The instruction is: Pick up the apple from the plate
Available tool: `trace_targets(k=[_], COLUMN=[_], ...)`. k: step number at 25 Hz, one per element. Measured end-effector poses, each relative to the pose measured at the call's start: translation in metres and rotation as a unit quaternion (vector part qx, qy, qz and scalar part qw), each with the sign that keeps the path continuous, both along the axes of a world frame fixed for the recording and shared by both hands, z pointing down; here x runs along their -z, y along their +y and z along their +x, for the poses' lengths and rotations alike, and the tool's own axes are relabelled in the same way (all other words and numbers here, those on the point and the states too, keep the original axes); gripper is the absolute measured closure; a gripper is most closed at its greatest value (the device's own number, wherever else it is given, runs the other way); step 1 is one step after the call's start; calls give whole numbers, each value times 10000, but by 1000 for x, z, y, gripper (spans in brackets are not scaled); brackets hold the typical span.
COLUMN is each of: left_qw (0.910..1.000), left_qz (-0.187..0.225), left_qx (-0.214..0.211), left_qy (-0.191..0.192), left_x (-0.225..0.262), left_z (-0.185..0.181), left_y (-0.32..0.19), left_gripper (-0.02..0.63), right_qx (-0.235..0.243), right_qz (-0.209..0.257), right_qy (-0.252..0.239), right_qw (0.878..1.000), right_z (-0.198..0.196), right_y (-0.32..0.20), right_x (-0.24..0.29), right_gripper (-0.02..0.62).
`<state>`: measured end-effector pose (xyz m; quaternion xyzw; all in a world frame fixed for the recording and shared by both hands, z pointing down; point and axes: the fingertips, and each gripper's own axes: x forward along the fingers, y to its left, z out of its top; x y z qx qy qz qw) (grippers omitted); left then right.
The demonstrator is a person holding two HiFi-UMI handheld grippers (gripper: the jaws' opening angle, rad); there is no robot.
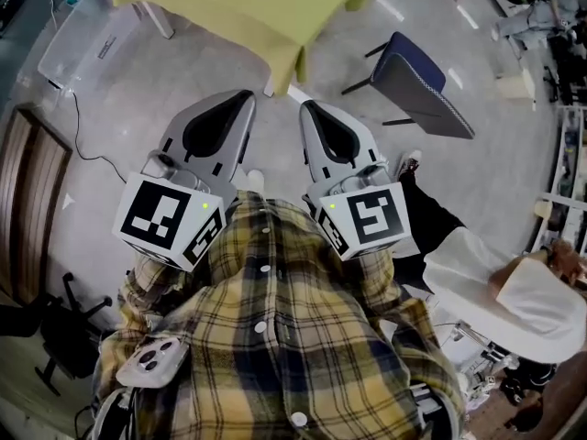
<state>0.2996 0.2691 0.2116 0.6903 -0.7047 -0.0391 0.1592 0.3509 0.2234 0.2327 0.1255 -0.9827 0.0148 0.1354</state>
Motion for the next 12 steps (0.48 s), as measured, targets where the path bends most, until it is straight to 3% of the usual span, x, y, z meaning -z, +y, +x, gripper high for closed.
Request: trace_targets(k=[12], left_qw=[10000], left_qz=[-48], left_qx=[-31], left_qy=[-6], left_x=[-5], left_z=[-18], left_y=[1], left_gripper=[600], right_qx=[-28], right_qz=[-29], right_qy=[115], right_qw=[9999], right_z=[-16], right_y=[3], right_x=[-6], right_gripper=[598])
